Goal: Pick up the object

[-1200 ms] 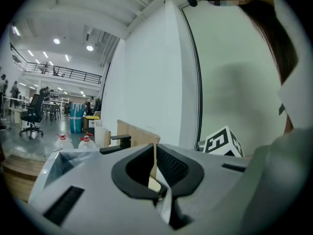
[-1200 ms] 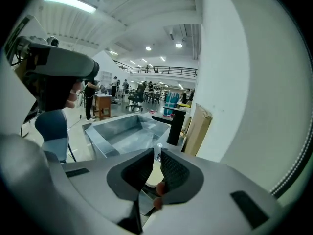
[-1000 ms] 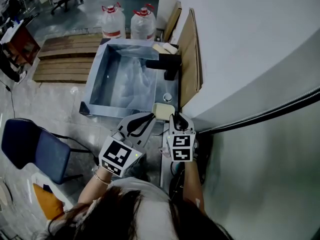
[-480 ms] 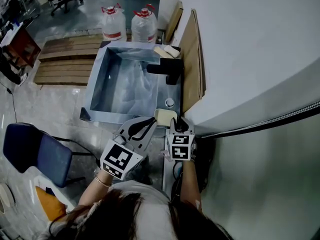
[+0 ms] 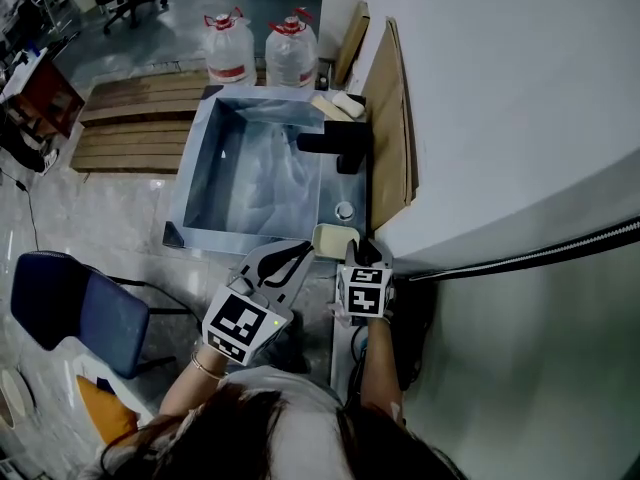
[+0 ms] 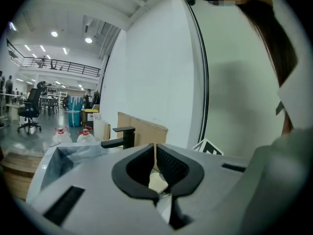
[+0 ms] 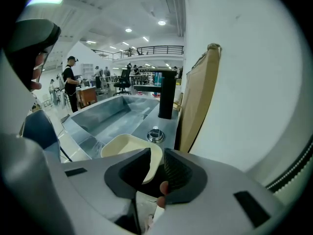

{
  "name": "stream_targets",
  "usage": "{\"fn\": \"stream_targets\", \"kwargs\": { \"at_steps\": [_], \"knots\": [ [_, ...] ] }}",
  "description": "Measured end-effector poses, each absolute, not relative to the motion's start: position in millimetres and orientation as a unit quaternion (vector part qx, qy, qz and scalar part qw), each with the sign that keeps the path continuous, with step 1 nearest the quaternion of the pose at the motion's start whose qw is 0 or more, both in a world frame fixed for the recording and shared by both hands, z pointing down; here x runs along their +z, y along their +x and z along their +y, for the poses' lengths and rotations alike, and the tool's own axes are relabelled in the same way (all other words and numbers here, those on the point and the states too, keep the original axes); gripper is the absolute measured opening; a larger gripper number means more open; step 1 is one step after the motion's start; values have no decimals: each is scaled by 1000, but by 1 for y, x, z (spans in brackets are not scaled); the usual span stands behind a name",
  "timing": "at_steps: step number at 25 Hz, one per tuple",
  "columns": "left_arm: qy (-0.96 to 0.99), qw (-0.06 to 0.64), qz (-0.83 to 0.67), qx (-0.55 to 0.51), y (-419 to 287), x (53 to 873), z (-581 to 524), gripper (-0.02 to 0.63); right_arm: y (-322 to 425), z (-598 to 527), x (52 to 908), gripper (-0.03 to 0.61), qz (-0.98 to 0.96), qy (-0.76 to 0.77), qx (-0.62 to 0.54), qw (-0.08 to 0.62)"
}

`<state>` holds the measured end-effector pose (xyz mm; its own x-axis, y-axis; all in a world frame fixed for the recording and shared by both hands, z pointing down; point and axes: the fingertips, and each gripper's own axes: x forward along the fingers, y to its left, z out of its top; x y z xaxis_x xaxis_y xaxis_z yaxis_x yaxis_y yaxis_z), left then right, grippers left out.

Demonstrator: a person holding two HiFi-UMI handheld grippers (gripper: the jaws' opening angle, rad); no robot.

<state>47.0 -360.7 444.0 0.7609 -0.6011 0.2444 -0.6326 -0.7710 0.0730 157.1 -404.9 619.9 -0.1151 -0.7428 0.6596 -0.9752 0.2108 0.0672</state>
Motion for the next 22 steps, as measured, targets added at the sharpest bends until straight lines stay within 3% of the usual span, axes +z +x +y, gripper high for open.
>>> {"fn": "stream_targets", "kwargs": {
  "at_steps": [22],
  "knots": [
    [930,87,-338,120,36,458,-367,9,165,-419,653,60,-685,621,245,292]
  ]
}}
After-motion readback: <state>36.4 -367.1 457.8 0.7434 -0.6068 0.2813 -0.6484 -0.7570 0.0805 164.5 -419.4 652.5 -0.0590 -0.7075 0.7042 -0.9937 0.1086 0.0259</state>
